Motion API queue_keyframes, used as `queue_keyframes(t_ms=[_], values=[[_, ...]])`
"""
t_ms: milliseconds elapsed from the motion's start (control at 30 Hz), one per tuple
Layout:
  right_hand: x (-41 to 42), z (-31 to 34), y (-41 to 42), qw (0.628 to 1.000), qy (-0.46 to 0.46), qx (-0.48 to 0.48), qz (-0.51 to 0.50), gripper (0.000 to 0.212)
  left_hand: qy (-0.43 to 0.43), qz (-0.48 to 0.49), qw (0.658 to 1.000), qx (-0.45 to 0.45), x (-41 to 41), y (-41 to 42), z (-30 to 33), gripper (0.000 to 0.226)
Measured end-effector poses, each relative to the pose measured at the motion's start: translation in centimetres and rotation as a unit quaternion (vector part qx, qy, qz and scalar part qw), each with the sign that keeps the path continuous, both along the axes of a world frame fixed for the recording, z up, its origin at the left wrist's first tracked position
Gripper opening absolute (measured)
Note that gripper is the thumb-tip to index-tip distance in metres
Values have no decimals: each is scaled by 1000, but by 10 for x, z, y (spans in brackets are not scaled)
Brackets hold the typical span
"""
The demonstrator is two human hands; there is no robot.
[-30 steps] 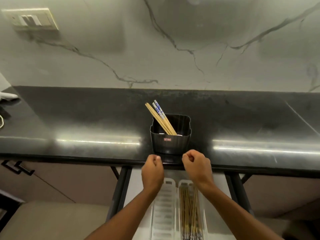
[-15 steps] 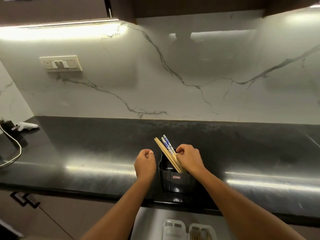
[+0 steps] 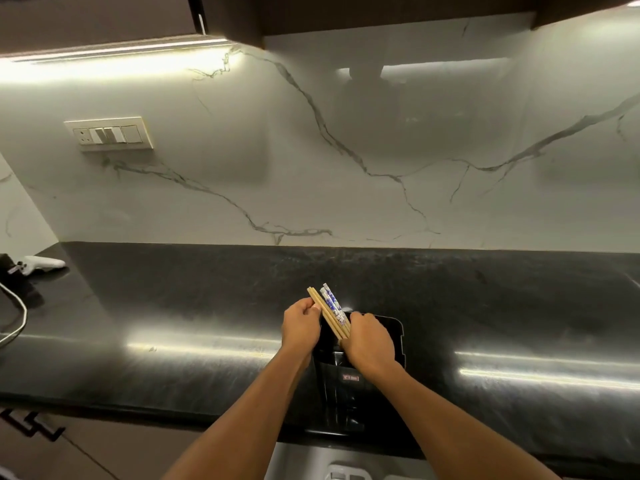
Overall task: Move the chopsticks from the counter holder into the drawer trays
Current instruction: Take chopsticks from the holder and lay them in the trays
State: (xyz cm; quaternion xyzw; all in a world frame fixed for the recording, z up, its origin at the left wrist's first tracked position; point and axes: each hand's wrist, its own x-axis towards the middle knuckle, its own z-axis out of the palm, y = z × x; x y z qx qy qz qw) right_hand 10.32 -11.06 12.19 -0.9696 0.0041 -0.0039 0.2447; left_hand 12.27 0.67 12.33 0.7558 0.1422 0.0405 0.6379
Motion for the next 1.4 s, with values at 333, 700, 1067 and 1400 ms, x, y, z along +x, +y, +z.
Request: queue_keyframes(t_ms=[333, 700, 1067, 1400], values=[[1, -4, 10, 997, -73, 1, -2, 38, 9, 28, 998, -59, 6, 0, -4, 25], [1, -5, 11, 997, -76, -5, -1, 23, 0, 28, 999, -46, 4, -1, -5, 14], [9, -3, 3, 999, -33, 15, 18, 18, 3, 68, 998, 0, -4, 2, -7, 22], [11, 0, 6, 999, 48, 7, 20, 29, -4, 59, 998, -14, -7, 2, -3, 23]])
